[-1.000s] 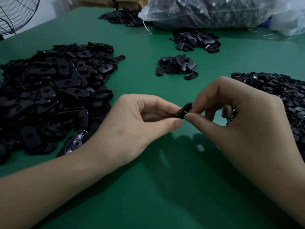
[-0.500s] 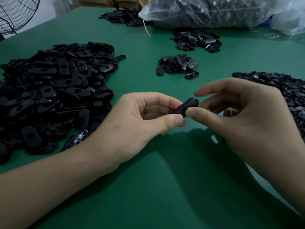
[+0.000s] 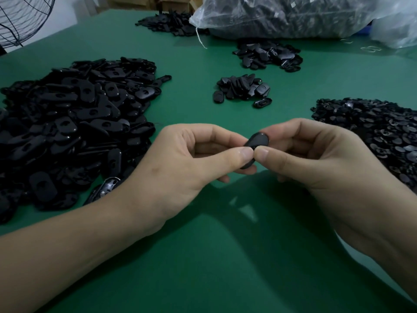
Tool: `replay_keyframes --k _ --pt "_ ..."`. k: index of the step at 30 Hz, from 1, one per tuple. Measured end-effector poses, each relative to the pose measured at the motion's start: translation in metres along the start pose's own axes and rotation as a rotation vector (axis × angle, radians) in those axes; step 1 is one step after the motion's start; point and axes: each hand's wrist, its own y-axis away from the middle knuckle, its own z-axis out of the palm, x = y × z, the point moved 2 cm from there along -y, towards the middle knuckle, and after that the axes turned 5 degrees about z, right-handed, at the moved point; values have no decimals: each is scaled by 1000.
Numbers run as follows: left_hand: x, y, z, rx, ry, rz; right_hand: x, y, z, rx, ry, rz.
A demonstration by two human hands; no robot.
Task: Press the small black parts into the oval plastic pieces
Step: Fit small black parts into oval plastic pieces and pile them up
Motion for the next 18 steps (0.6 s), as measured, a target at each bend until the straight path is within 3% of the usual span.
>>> replay_keyframes --k 7,18 --pt "2 0 1 96 -15 132 7 0 3 -65 -165 114" --pt "8 6 2 169 -393 351 9 3 10 -197 -345 194"
